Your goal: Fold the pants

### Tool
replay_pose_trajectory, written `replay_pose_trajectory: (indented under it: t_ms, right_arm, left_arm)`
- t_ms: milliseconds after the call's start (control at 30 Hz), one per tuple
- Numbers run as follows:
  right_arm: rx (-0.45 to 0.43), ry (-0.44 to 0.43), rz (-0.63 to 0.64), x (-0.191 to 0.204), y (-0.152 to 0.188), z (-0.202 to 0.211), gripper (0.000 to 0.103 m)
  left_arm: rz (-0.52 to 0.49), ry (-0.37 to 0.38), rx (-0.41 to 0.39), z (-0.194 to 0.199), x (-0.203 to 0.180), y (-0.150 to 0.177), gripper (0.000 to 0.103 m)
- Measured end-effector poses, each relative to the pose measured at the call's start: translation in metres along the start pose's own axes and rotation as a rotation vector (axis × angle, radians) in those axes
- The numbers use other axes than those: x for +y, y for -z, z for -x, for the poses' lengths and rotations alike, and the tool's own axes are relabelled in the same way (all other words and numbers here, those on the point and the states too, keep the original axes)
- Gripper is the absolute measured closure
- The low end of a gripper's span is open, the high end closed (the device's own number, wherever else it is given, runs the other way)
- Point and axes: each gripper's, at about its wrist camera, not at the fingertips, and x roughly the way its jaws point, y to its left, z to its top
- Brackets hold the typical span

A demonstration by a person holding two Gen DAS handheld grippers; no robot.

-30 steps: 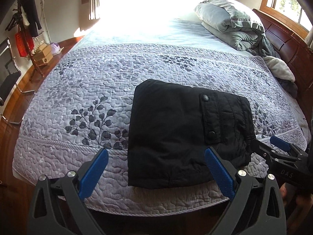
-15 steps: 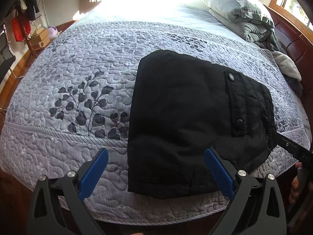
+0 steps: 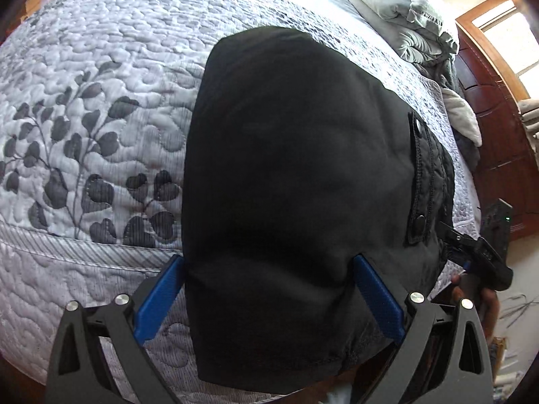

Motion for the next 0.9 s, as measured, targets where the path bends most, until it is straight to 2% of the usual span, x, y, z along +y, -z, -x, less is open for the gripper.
replay_pose_trajectory:
  t_ms: [133, 267, 333, 400, 533, 600, 667, 767, 833, 900]
  right_arm:
    - [0.024, -0.069, -0.018, -0.010, -0.002, -0.007, 0.002]
    - [0.032, -0.090, 0.000, -0.012, -0.001, -0.008, 0.002]
    - [0.038, -0.091, 0.021, -0.012, -0.001, -0.008, 0.002]
    - [0.047, -0.098, 0.028, -0.011, -0.001, -0.009, 0.002]
    - [0.068, -0.114, 0.030, -0.017, -0.005, -0.009, 0.002]
    - [0.073, -0.118, 0.035, -0.016, -0.005, -0.010, 0.002]
    - [0.078, -0.124, 0.055, -0.013, -0.007, -0.010, 0.002]
    - [0.090, -0.144, 0.080, -0.009, -0.007, -0.011, 0.002]
    - [0.096, -0.151, 0.069, -0.010, -0.008, -0.013, 0.002]
    - [0.096, -0.165, 0.051, -0.012, -0.009, -0.013, 0.002]
  left_arm:
    - [0.007, 0.099, 0.049, -0.006, 0.012, -0.005, 0.004]
    - [-0.010, 0.150, 0.085, -0.006, 0.016, -0.009, 0.004]
    - [-0.044, 0.145, 0.147, -0.013, 0.018, -0.015, 0.004]
    - [-0.003, 0.198, 0.213, -0.022, 0.028, -0.022, 0.003]
    - [0.037, 0.279, 0.286, -0.032, 0.043, -0.032, 0.003]
    - [0.049, 0.319, 0.300, -0.033, 0.043, -0.036, 0.004]
    - [0.091, 0.409, 0.309, -0.036, 0.045, -0.035, 0.004]
    - [0.109, 0.437, 0.296, -0.035, 0.047, -0.034, 0.004]
    - [0.118, 0.476, 0.308, -0.037, 0.054, -0.028, 0.004]
    - [0.134, 0.483, 0.309, -0.039, 0.054, -0.025, 0.004]
